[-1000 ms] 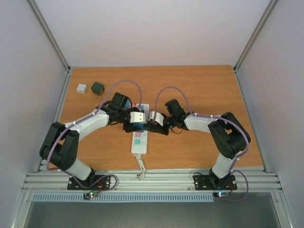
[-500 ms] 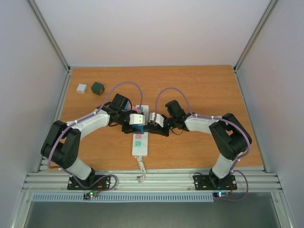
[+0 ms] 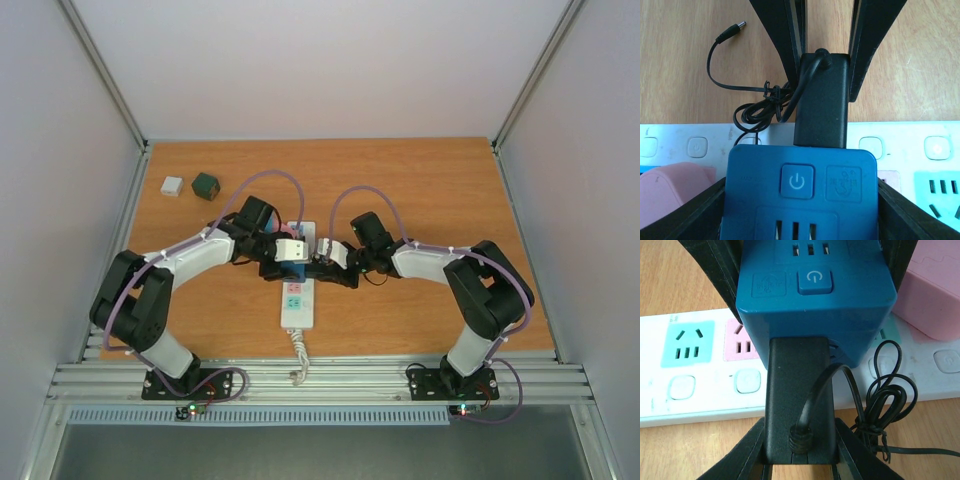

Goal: Pull the plug off the socket

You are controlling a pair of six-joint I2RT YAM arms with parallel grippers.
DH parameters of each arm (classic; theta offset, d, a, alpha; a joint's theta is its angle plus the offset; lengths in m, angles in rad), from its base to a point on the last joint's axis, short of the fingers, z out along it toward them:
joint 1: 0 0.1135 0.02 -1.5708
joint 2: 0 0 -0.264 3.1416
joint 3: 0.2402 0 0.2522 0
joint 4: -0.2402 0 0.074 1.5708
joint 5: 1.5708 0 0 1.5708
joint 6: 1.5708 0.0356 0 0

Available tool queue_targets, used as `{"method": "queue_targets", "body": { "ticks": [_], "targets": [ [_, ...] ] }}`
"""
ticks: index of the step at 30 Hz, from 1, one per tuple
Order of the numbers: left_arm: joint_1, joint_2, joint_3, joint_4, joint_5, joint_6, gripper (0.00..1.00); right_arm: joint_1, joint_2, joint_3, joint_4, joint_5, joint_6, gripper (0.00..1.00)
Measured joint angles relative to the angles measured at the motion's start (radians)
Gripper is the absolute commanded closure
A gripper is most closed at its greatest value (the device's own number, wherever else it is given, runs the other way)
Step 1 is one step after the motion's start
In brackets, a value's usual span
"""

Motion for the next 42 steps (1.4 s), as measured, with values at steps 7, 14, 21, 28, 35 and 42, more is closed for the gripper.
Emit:
{"method": "queue_targets", "body": {
  "ticks": [7, 14, 21, 28, 35, 42],
  "targets": [
    [-0.009, 0.021, 0.024, -0.01, -0.002, 0.0, 0.73, -0.018, -0.008, -0.008, -0.006, -0.006, -0.019, 0.94],
    [-0.017, 0.041, 0.045, -0.011, 0.001, 0.001, 0.75, -0.039, -0.012, -0.011, -0.019, -0.02, -0.04, 0.94],
    [-0.024, 0.051, 0.052, -0.005, 0.006, 0.002, 0.76, -0.052, -0.023, -0.024, -0.018, -0.026, -0.048, 0.94],
    [-0.026, 0.055, 0.055, -0.003, 0.008, 0.003, 0.78, -0.058, -0.028, -0.031, -0.018, -0.027, -0.057, 0.95],
    [-0.029, 0.063, 0.062, -0.003, 0.01, 0.003, 0.79, -0.069, -0.034, -0.04, -0.019, -0.035, -0.07, 0.95],
    [-0.033, 0.076, 0.074, -0.002, 0.016, 0.002, 0.79, -0.084, -0.04, -0.047, -0.021, -0.041, -0.078, 0.95]
  ]
}}
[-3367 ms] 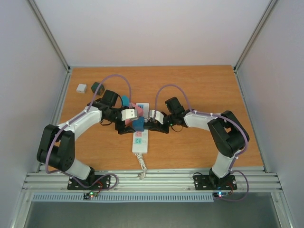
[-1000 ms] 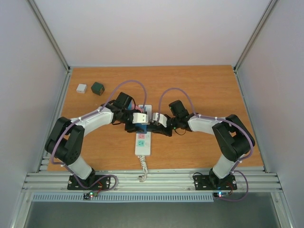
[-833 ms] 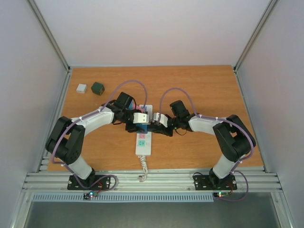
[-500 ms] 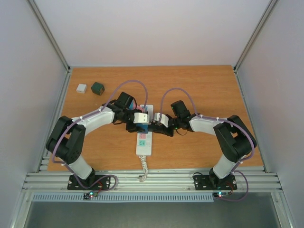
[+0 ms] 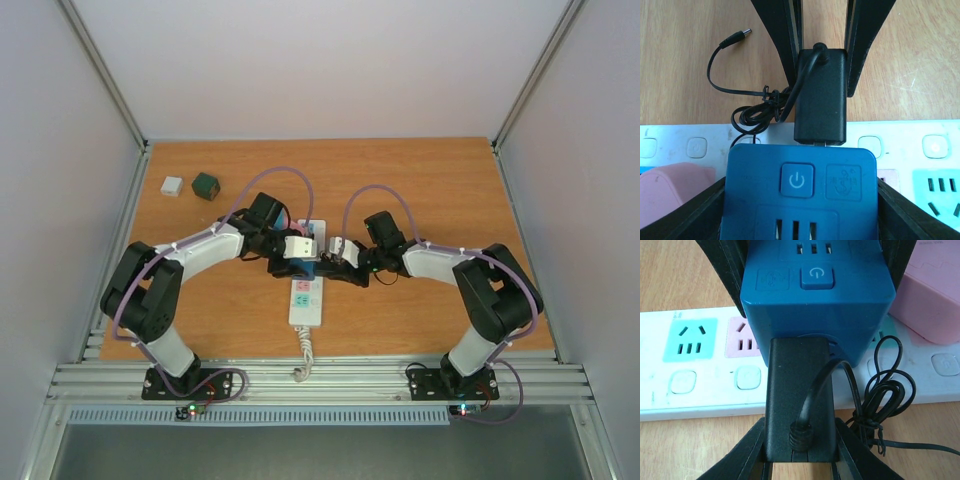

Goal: Pull the plug off the socket

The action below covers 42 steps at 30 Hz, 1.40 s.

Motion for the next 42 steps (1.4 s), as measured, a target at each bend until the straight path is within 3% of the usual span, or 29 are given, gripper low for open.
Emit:
{"method": "queue_targets", "body": {
  "ticks": [9, 12, 16, 19, 29, 35, 42],
  "targets": [
    [0.007, 0.002, 0.009, -0.014, -0.013, 0.004, 0.77, -0.081, -0.044, -0.031, -0.105, 0.013, -0.019, 0.95],
    [0.007, 0.002, 0.01, -0.016, -0.015, 0.004, 0.67, -0.082, -0.05, -0.034, -0.131, 0.014, -0.024, 0.95],
    [0.007, 0.002, 0.011, -0.016, -0.015, 0.003, 0.43, -0.082, -0.079, -0.037, -0.165, 0.002, -0.021, 0.95],
    [0.008, -0.001, 0.018, -0.031, -0.022, -0.008, 0.31, -0.087, -0.097, -0.033, -0.188, -0.016, -0.008, 0.95],
    [0.029, -0.011, 0.072, -0.131, -0.1, -0.053, 0.04, -0.154, -0.107, 0.039, -0.291, -0.111, 0.052, 0.95],
    [0.029, -0.055, 0.097, -0.136, -0.097, -0.089, 0.03, -0.163, -0.143, 0.059, -0.354, -0.151, 0.117, 0.95],
    [0.029, -0.262, 0.098, -0.07, -0.071, -0.132, 0.05, -0.178, -0.15, 0.167, -0.451, -0.245, 0.233, 0.94]
  ]
}}
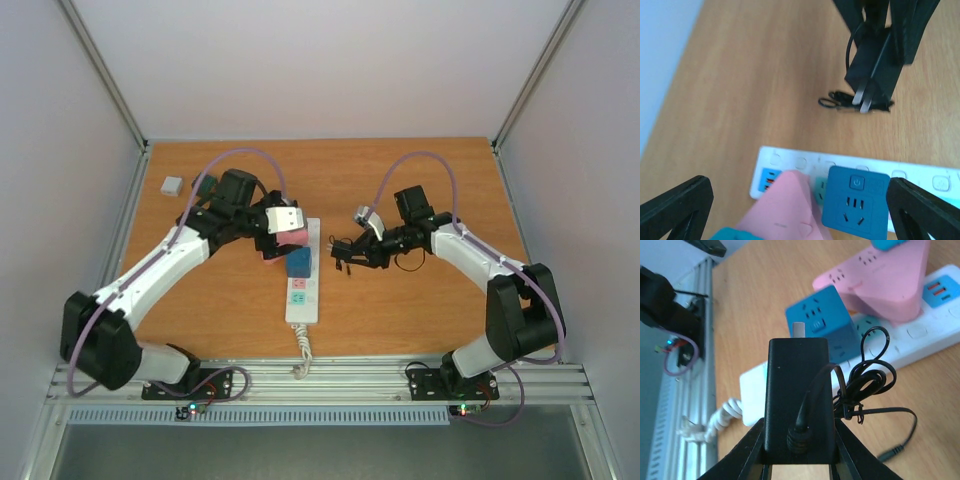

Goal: Pull the plug off the socket

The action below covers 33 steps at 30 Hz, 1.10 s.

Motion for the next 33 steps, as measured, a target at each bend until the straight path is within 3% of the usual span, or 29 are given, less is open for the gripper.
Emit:
{"method": "queue_targets", "body": {
  "ticks": [10, 18, 33],
  "targets": [
    [-0.034, -0.105, 0.056, -0.034, 0.08, -0.001, 0.09, -0.003, 0.013, 0.202, -0.192, -0.167, 0.145, 0.94],
    [-0.149, -0.145, 0.093, -0.12, 0.077, 0.065, 0.14, -0.003, 0.019, 0.286, -0.361, -0.265, 0.183, 0.94],
    [-0.355, -0.15, 0.134, -0.155, -0.021, 0.11, 0.23, 0.001, 0.124, 0.351, -0.754, -0.425, 0.029, 0.94]
  ]
}}
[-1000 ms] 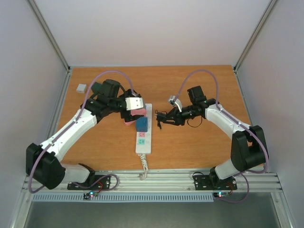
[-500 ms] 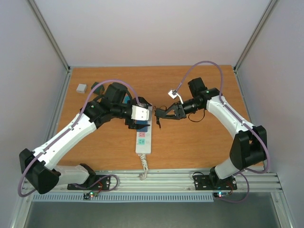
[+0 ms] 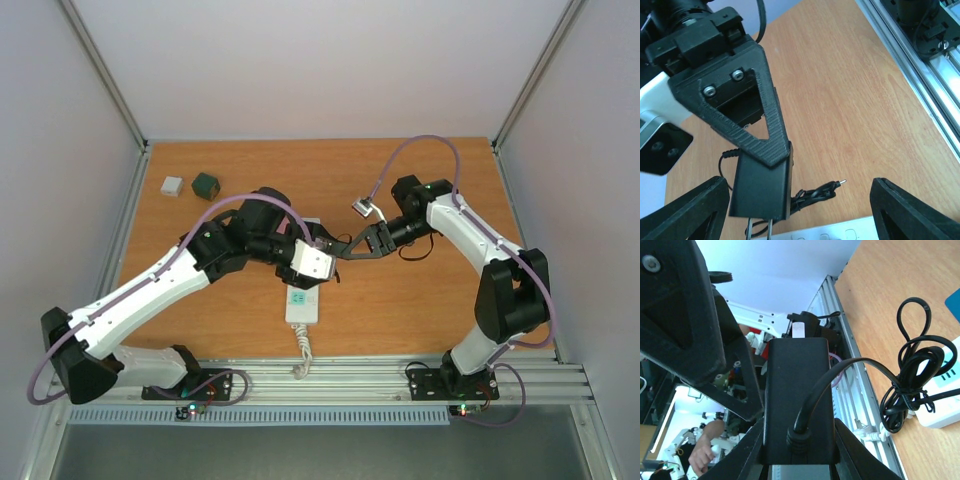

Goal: Pull the plug off the socket

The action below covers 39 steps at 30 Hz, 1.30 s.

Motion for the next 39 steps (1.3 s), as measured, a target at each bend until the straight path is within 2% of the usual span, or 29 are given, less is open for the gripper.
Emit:
{"method": "queue_targets", "body": {
  "ticks": [7, 17, 25, 31, 34, 39],
  "targets": [
    [-0.038, 0.021, 0.0, 0.018, -0.064, -0.004, 0.3, 0.02, 0.0, -0.006, -0.026, -0.025, -0.01, 0.94],
    [-0.039, 0.021, -0.037, 0.053, -0.101, -0.007, 0.38, 0.084, -0.057, -0.06, 0.071, -0.011, 0.091, 0.94],
    [-0.045, 0.021, -0.085, 0.072, -0.129, 0.001, 0.52, 0.086, -0.081, -0.072, 0.123, 0.008, 0.153, 0.94],
    [-0.045, 0.02, -0.089, 0.083, -0.136, 0.0, 0.48, 0.087, -0.08, -0.075, 0.133, 0.01, 0.166, 0.94],
    [-0.046, 0.019, -0.092, 0.089, -0.136, -0.008, 0.5, 0.088, -0.08, -0.075, 0.137, 0.01, 0.171, 0.94],
    [-0.046, 0.019, -0.092, 0.097, -0.134, -0.027, 0.64, 0.092, -0.08, -0.075, 0.139, 0.011, 0.174, 0.93]
  ]
}}
